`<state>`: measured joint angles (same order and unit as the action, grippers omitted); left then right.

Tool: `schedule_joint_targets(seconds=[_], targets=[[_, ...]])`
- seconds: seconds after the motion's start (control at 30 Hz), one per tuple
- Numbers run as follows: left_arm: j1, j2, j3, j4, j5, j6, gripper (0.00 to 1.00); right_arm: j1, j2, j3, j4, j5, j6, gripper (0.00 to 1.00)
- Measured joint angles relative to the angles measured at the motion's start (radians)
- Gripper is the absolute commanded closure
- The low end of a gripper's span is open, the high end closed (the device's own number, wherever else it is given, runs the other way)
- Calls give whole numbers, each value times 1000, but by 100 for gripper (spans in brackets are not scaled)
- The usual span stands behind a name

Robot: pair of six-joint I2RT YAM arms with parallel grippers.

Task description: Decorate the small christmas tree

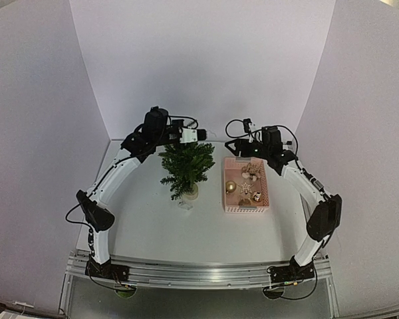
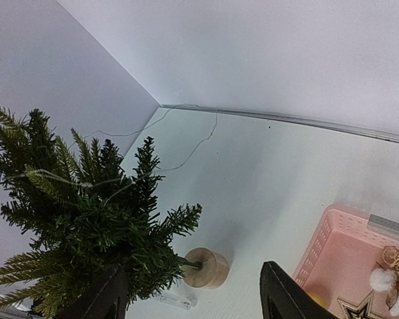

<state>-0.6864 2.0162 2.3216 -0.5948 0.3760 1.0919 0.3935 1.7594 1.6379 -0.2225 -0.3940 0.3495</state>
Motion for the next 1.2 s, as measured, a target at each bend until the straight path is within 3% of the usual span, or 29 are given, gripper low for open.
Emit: schedule_joint_targets(seconds=[0.63, 0.9, 1.2], targets=[[-59, -140, -218, -261, -91, 103, 100, 0, 14, -1, 1, -3, 30, 32], [-59, -207, -231, -311, -118, 77, 100, 0, 46, 12, 1, -11, 38, 32], [36, -274, -275, -326, -151, 5, 100, 0, 71, 54, 2, -53, 44, 32]])
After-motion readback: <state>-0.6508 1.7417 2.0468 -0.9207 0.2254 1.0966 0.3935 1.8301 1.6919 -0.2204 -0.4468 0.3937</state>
